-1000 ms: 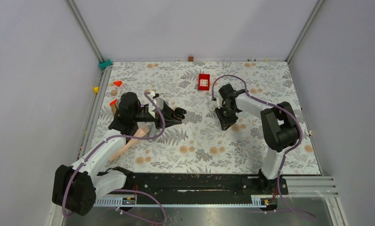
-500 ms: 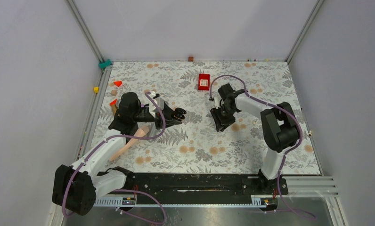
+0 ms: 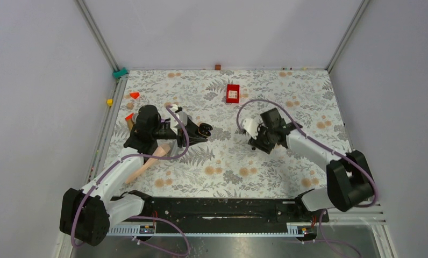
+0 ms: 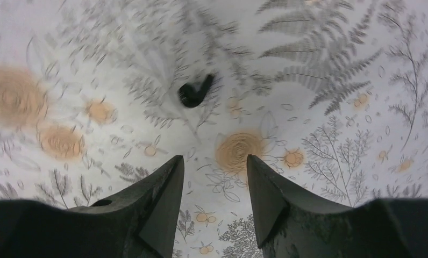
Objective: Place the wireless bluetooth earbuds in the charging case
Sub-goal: Place the earbud at the center of the board, then pick up the earbud from the center of the board, then place the earbud at the center of the board.
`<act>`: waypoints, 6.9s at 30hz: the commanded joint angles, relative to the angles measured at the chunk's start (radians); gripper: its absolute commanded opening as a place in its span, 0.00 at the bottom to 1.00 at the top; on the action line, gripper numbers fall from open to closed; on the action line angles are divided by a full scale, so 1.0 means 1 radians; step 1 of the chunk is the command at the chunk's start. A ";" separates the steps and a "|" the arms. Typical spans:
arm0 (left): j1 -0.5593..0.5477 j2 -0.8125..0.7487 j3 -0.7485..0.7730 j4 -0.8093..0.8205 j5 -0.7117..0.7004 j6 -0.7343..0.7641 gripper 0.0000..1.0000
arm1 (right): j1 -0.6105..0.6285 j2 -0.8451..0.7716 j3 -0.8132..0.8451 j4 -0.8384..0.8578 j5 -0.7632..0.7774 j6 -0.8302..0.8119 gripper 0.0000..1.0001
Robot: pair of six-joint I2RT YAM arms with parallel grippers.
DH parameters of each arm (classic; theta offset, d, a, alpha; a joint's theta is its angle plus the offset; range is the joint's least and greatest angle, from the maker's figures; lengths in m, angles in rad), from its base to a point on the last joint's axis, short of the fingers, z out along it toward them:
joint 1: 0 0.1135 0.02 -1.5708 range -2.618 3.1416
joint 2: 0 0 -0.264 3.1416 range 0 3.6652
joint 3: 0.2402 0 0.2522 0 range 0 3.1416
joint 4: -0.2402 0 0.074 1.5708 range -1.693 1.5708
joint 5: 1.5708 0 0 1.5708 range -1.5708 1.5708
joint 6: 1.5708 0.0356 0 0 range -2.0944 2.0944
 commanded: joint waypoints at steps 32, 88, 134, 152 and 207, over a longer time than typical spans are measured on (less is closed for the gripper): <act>-0.003 -0.044 0.062 -0.062 0.010 0.074 0.00 | 0.072 -0.016 -0.336 0.363 -0.167 -0.877 0.45; -0.003 -0.037 0.073 -0.079 0.037 0.070 0.00 | 0.100 -0.062 -0.063 0.024 -0.233 -0.702 0.24; -0.390 0.366 0.386 -0.926 0.198 0.658 0.00 | 0.253 -0.305 0.350 -0.859 -0.996 -0.837 0.32; -0.401 0.419 0.388 -0.928 0.226 0.649 0.00 | 0.346 -0.291 0.291 -0.711 -0.899 -0.724 0.31; -0.335 0.352 0.368 -0.934 0.235 0.686 0.00 | 0.089 -0.182 0.182 -0.094 -0.386 -0.025 0.55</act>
